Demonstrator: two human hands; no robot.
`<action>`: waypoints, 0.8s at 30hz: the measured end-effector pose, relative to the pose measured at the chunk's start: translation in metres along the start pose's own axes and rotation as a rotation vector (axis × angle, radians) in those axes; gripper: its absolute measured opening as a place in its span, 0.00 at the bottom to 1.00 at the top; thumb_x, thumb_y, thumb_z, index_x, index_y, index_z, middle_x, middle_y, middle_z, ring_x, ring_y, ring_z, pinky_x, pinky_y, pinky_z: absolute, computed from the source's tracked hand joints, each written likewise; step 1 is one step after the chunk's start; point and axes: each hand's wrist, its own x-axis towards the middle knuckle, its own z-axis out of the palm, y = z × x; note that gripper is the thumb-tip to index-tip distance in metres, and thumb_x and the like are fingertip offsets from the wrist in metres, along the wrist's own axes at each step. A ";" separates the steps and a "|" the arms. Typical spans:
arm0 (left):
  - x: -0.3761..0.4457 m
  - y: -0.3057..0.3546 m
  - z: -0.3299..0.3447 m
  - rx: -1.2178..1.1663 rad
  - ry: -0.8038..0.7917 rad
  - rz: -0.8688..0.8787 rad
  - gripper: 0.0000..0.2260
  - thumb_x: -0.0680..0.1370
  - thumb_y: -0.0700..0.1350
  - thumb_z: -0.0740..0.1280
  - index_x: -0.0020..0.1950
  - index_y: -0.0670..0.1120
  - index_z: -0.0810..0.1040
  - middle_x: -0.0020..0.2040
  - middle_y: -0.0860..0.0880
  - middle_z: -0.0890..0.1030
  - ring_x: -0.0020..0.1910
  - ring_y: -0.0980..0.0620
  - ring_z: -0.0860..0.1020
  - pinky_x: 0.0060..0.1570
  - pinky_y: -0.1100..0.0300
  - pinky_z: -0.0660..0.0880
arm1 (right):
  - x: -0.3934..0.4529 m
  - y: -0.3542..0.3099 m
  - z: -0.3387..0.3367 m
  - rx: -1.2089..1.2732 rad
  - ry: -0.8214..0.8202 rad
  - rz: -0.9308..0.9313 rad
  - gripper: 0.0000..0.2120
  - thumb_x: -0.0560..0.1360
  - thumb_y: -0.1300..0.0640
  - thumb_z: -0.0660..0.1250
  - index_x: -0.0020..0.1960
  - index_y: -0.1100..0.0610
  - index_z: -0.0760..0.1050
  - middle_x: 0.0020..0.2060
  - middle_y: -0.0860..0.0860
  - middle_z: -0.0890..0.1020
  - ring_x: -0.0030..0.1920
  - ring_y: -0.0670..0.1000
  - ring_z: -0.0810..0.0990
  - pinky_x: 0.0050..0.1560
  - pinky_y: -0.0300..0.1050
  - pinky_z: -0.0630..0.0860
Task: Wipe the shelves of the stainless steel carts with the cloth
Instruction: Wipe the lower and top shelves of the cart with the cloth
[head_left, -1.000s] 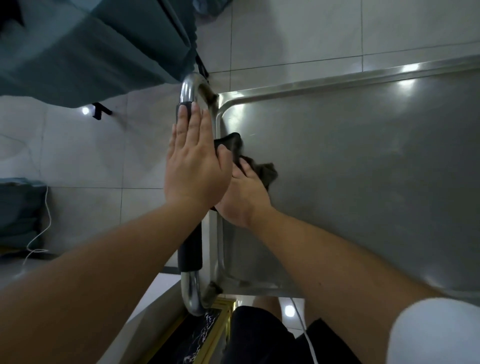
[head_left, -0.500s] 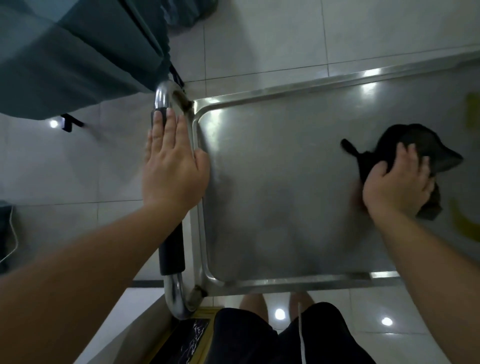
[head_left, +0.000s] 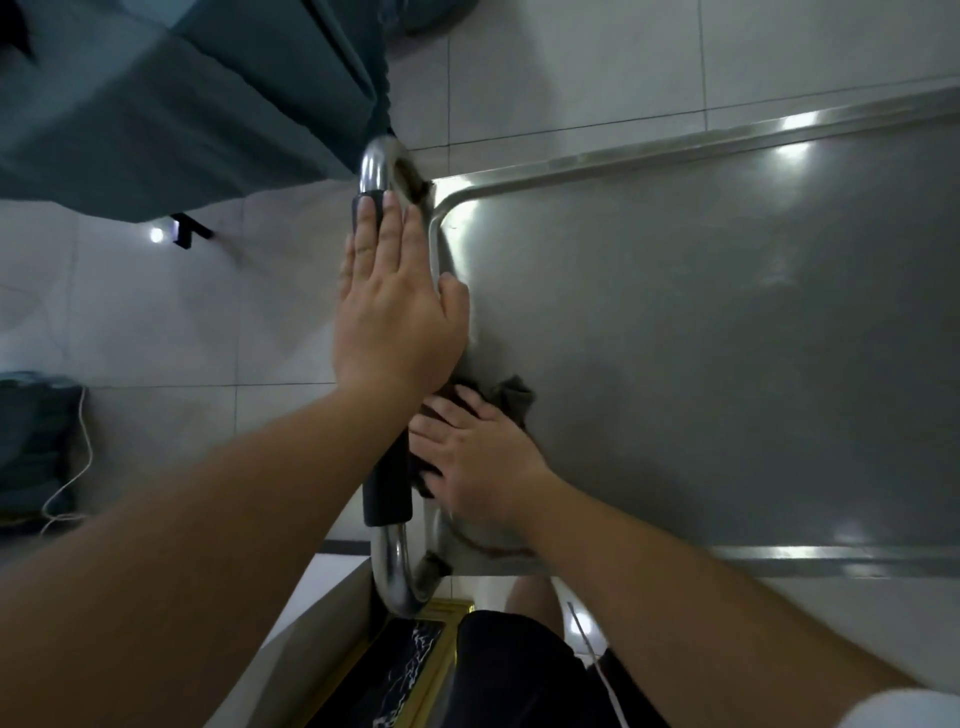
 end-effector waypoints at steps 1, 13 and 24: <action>0.000 -0.001 0.000 0.000 0.001 0.003 0.32 0.86 0.55 0.51 0.87 0.45 0.48 0.88 0.46 0.46 0.86 0.50 0.40 0.82 0.52 0.39 | -0.017 0.012 -0.001 -0.037 -0.011 0.006 0.27 0.82 0.44 0.60 0.79 0.48 0.69 0.80 0.45 0.68 0.83 0.52 0.58 0.82 0.61 0.52; -0.001 0.000 -0.003 -0.010 -0.002 -0.003 0.31 0.86 0.54 0.49 0.87 0.44 0.47 0.88 0.46 0.45 0.85 0.50 0.39 0.83 0.50 0.40 | -0.231 0.155 -0.059 0.041 0.448 1.359 0.32 0.81 0.43 0.54 0.83 0.52 0.62 0.83 0.53 0.63 0.82 0.60 0.58 0.80 0.67 0.56; 0.001 0.000 0.002 0.047 0.015 0.004 0.32 0.86 0.56 0.49 0.87 0.44 0.48 0.88 0.45 0.46 0.86 0.48 0.41 0.84 0.49 0.41 | -0.062 -0.070 0.048 0.031 0.053 0.353 0.32 0.84 0.44 0.55 0.85 0.49 0.54 0.85 0.46 0.55 0.85 0.55 0.48 0.81 0.64 0.55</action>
